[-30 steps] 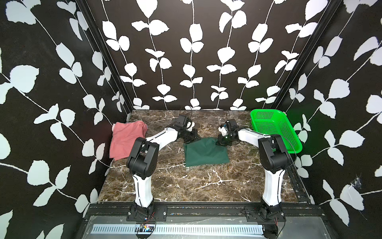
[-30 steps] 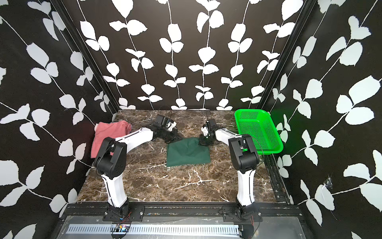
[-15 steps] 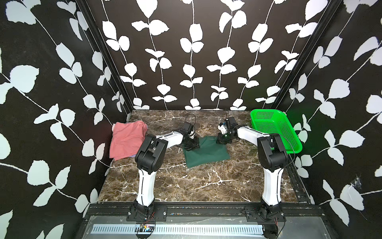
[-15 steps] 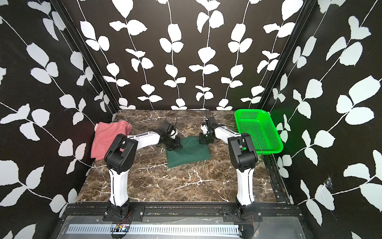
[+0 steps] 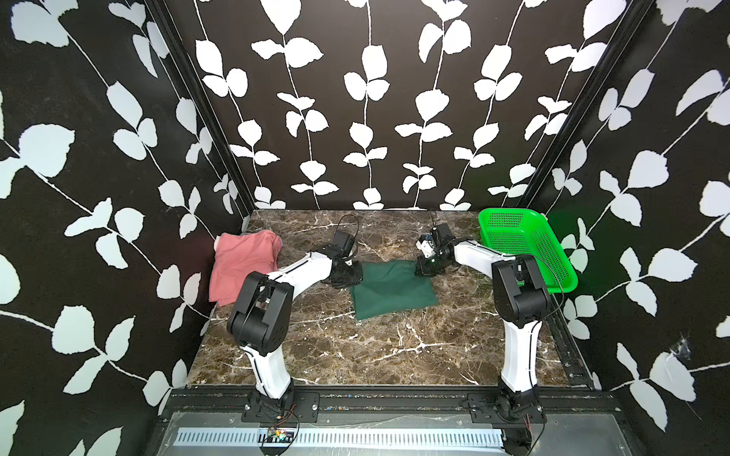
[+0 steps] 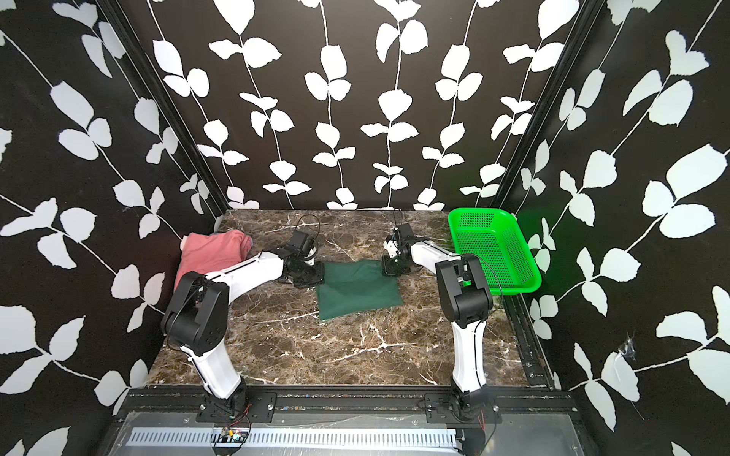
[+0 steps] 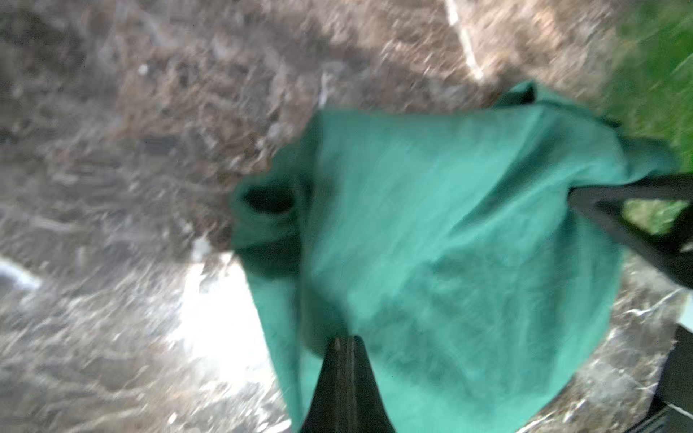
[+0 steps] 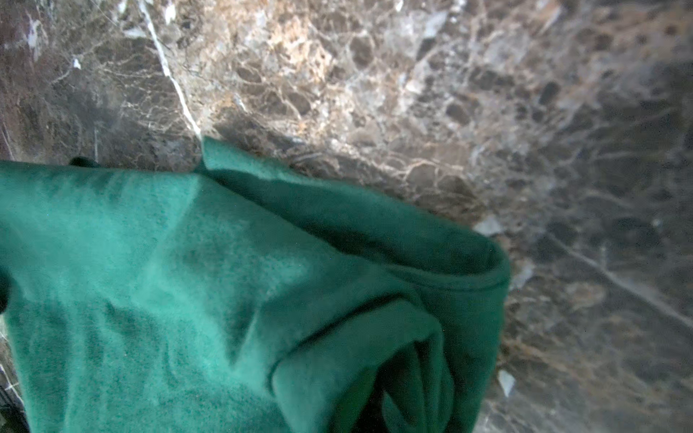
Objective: Fold and stack t-shirts
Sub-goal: Smooth out the T-shirt at the center of the board.
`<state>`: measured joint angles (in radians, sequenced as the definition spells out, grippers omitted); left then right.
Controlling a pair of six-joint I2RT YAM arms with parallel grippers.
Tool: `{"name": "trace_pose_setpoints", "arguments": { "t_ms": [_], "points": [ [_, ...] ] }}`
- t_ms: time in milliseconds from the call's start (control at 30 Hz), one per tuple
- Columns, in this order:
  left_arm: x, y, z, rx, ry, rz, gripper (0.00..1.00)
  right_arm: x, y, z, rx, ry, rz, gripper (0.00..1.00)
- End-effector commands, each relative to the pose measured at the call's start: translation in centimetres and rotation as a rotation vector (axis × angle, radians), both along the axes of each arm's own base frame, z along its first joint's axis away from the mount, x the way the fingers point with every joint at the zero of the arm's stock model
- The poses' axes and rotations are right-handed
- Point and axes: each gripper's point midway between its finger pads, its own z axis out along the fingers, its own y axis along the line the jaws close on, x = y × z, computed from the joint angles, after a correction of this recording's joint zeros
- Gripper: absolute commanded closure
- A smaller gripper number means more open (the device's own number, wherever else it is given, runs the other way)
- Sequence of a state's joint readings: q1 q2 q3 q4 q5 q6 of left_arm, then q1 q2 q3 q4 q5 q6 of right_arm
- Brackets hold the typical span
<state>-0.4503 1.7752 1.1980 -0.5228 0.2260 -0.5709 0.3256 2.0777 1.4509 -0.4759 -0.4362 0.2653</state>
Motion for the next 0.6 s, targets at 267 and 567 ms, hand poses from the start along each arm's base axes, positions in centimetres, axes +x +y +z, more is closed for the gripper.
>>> {"name": "trace_pose_setpoints", "arguments": {
  "t_ms": [267,567],
  "points": [
    [-5.5,-2.2,12.6,-0.296,-0.114,-0.002,0.90,-11.0,1.2,2.8,0.032,0.056,-0.067,1.00],
    [-13.4,1.7,12.2,-0.388,-0.082,0.180,0.45,-14.7,4.5,3.4,0.094,0.041,-0.090,1.00]
  ]
}}
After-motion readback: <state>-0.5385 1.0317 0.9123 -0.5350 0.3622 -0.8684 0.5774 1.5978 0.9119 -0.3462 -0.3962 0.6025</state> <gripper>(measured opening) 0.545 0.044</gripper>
